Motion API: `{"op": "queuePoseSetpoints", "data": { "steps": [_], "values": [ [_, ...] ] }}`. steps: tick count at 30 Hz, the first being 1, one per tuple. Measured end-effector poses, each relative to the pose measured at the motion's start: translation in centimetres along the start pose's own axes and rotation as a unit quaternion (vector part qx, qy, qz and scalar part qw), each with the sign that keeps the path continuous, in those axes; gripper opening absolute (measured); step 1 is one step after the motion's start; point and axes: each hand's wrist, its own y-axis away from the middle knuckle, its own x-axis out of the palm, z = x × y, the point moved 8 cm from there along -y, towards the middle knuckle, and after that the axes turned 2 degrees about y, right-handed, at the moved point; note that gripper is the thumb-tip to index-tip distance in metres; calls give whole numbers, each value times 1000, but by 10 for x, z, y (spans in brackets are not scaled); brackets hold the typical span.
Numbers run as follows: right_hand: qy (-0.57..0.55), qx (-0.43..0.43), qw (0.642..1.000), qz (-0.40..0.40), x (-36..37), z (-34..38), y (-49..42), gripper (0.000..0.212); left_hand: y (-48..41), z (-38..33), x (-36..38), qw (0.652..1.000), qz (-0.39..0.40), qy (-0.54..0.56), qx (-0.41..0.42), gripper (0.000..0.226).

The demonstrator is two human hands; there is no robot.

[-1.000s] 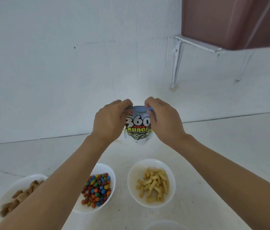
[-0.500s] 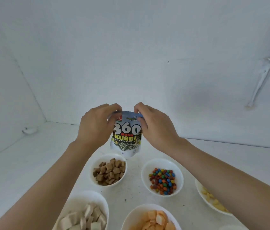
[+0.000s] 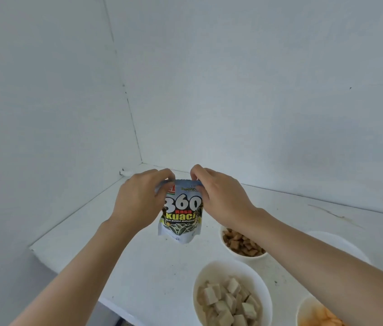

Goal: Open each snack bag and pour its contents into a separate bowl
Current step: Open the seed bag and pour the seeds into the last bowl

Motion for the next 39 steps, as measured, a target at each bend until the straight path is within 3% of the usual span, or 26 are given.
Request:
{"op": "queuePoseSetpoints", "data": {
  "steps": [17, 25, 32, 39],
  "values": [
    [28, 6, 991, 127, 127, 21, 28, 26, 74, 89, 68, 981, 181, -32, -55, 14],
    [-10, 9, 995, 96, 126, 22, 27, 14, 67, 99, 76, 981, 183, -7, -63, 10],
    [-29, -16, 997, 65, 126, 22, 24, 20, 67, 101, 69, 985, 116, 89, -92, 7],
    [-30, -34, 999, 12, 118, 24, 22, 19, 66, 100, 66, 984, 118, 108, -80, 13]
  ]
}}
